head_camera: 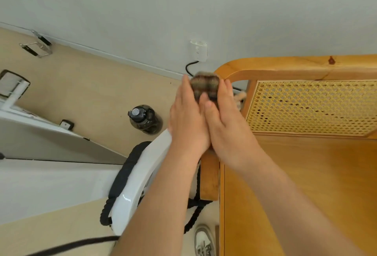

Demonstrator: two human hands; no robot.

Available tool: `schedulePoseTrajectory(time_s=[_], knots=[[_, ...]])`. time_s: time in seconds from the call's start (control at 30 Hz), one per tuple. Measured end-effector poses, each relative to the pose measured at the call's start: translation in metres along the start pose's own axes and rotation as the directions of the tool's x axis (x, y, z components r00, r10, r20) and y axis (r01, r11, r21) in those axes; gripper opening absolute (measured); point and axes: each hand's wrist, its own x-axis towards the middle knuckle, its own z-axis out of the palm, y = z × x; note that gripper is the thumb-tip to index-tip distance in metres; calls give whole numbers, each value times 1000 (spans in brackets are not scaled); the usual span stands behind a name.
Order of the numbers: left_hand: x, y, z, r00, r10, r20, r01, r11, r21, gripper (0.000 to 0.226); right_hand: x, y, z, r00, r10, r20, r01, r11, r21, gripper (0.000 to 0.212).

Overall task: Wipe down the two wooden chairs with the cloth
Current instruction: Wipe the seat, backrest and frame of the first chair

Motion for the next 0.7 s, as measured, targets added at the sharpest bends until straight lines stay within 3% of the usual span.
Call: schedulePoseTrajectory(time_s=[0.07,0.1,0.17,0.23,0.37,0.43,0.53,0.57,0.7], knots=[[10,10,2,998,57,-6,-57,975,-215,86,7,2,-3,1000,22,14,-22,1000,15,61],[7,9,3,995,97,17,-91,969,-232,87,3,3,-3,1000,10,23,-11,1000,26,60],[-11,-2,3,981,174,87,-161,977,-137,72,-14,4,-4,998,-18,55,15,998,57,57],[-39,-16,3,977,153,146,-142,986,-83,61,-34,6,-9,998,14,66,-20,996,87,52],[-99,-22,-3,968,92,234,-95,996,-2,77,-59,11,-17,994,109,17,-110,987,121,43],[-117,-21,1,981,46,189,-71,989,127,90,-65,9,-12,992,118,36,-119,993,26,41],[-119,-14,5,996,-43,78,20,962,271,90,-67,6,-10,999,-37,16,40,906,-422,50],[-114,-11,6,994,-81,76,57,959,276,87,-65,6,-14,997,-75,30,80,872,-483,54],[-82,3,7,991,-124,55,97,933,346,64,-53,15,-26,992,-35,121,72,946,-316,52]])
